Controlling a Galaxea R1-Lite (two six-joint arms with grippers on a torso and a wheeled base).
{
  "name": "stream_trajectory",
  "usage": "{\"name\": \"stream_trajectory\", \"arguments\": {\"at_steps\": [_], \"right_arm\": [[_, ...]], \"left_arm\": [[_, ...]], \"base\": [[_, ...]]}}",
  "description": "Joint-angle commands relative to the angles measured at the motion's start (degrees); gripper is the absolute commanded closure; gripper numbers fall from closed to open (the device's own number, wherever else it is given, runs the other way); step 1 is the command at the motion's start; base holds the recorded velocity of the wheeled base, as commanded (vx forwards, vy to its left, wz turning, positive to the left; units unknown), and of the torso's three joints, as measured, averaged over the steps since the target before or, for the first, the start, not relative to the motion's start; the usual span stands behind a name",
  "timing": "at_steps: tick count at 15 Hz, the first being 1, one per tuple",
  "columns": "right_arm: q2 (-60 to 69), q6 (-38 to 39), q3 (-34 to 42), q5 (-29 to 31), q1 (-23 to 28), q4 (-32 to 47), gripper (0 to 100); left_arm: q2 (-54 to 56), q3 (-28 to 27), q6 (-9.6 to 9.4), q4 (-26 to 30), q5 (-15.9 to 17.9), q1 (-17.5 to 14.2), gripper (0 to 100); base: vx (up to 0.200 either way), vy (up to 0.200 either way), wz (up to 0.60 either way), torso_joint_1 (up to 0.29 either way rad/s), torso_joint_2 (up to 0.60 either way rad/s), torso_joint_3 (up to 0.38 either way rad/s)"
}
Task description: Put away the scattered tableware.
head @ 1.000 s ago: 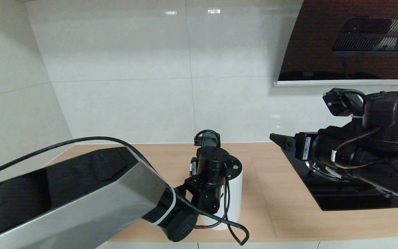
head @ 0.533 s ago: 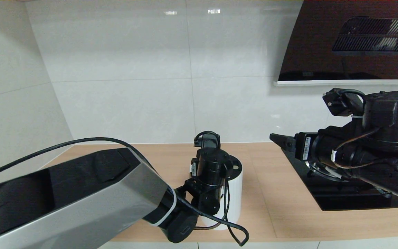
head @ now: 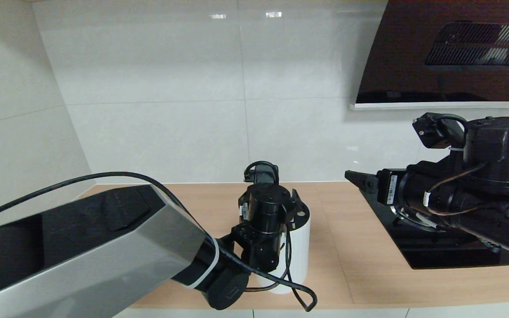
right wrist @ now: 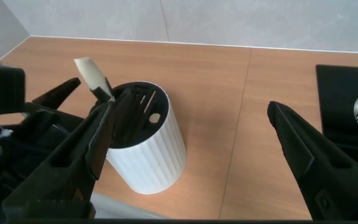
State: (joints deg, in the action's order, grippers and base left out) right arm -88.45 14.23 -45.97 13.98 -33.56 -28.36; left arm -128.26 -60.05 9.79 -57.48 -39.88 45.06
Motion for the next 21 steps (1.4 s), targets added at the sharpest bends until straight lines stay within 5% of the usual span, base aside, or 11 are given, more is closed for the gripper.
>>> {"name": "stream_trajectory", "arguments": {"at_steps": [1,4,5,8,11,14,15,16,17,18,21], "right_arm": [[0.2,0.0,-0.2,0.0,0.0,0.0,0],[3.1,0.1,-0.5,-0.1,0.1,0.0,0],[4.4,0.0,-0.9,-0.1,0.2,0.0,0],[9.3,-2.4,-0.9,0.5,0.4,0.0,0],[18.9,-9.6,8.2,0.4,0.5,0.1,0],[34.9,-12.7,19.3,0.7,0.6,0.3,0],[45.3,-15.0,26.5,0.5,4.2,0.6,0],[49.0,-16.1,29.0,0.2,7.6,0.8,0],[58.2,-16.7,32.7,-1.2,16.1,3.0,0],[63.8,-16.6,32.3,-1.8,18.8,5.9,0],[75.9,-16.7,28.2,-1.9,23.4,18.6,0]], "left_arm": [[5.3,4.4,-3.02,-3.3,-0.1,0.0,0],[18.1,15.7,-15.5,-18.0,2.9,-0.2,0],[23.5,18.4,-17.35,-19.3,4.0,-0.6,0],[39.4,24.5,-17.52,-16.1,8.4,-2.0,0],[57.7,33.2,-17.35,-5.9,10.5,-8.7,0],[78.4,38.0,-17.26,11.8,10.7,-13.8,0],[89.8,39.1,-17.26,23.3,10.9,-17.5,0],[94.6,39.3,-17.35,28.7,11.1,-18.5,0],[106.1,38.8,-17.17,43.7,13.6,-21.9,0],[110.9,38.3,-16.56,50.1,16.1,-24.9,0],[118.1,38.9,-15.24,55.9,19.9,-30.1,0]], "base": [[0.0,0.0,0.0,0.0,0.0,0.0],[0.0,0.0,0.0,0.0,0.0,0.0],[0.0,0.0,0.0,0.0,0.0,0.0],[0.0,0.0,0.0,0.0,0.0,0.0],[0.0,0.0,0.0,0.0,0.0,0.0],[0.0,0.0,0.0,0.0,0.0,0.0],[0.0,0.0,0.0,0.0,0.0,0.0],[0.0,0.0,0.0,0.0,0.0,0.0],[0.0,0.0,0.0,0.0,0.0,0.0],[0.0,0.0,0.0,0.0,0.0,0.0],[0.0,0.0,0.0,0.0,0.0,0.0]]}}
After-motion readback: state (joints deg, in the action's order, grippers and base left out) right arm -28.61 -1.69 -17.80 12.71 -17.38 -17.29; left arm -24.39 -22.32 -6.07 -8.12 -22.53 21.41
